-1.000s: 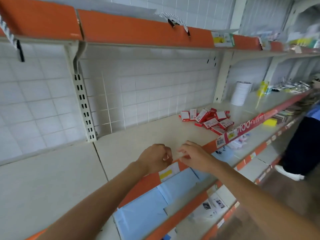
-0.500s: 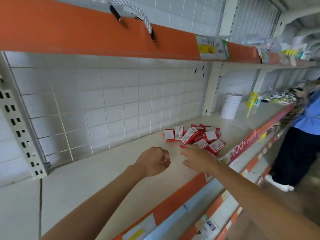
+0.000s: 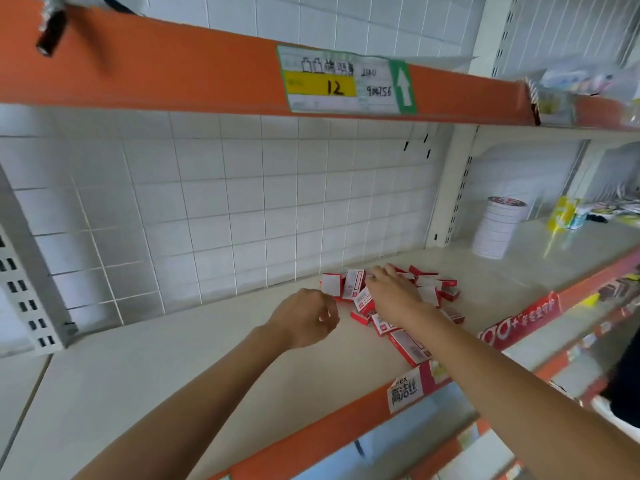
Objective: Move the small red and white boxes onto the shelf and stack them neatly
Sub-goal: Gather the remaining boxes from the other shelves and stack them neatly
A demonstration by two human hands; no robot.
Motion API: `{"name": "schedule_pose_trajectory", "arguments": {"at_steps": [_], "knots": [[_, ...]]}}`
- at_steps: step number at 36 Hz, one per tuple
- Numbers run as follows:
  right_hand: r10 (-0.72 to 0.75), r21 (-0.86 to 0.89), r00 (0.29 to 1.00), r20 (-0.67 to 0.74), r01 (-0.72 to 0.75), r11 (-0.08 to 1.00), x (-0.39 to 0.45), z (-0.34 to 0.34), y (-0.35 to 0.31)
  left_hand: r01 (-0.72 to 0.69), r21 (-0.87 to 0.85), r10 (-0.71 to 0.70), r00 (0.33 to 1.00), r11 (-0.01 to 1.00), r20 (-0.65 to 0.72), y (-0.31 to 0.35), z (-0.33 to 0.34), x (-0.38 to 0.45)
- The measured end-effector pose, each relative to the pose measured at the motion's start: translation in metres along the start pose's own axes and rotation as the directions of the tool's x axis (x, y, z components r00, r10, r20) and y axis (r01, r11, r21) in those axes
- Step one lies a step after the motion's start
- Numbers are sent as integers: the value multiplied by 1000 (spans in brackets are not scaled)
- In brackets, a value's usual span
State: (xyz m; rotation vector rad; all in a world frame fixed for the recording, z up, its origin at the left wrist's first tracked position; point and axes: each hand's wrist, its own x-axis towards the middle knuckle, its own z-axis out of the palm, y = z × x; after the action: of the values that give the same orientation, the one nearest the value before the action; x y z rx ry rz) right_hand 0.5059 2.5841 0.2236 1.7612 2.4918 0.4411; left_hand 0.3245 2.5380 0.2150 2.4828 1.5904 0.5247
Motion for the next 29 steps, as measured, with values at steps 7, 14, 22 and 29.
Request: {"name": "schedule_pose_trajectory", "arguments": {"at_steps": [7,14,22,29], "knots": [[-99,17,995,-15,99,995,1,5,15,35,41,-33,999,999,-43,16,7,12],[-245,198,960,-138,270,942,-6,4,10,176,43,-174,984,983,-48,21,13,-12],[-439,392,872,-218,490,778,-13,5,-65,461,45,-453,883,886,-120,11,3,-95],[-571,463,773,-276,628,626,-30,-15,-147,636,63,-615,764,769,-195,-3,-24,-187]]}}
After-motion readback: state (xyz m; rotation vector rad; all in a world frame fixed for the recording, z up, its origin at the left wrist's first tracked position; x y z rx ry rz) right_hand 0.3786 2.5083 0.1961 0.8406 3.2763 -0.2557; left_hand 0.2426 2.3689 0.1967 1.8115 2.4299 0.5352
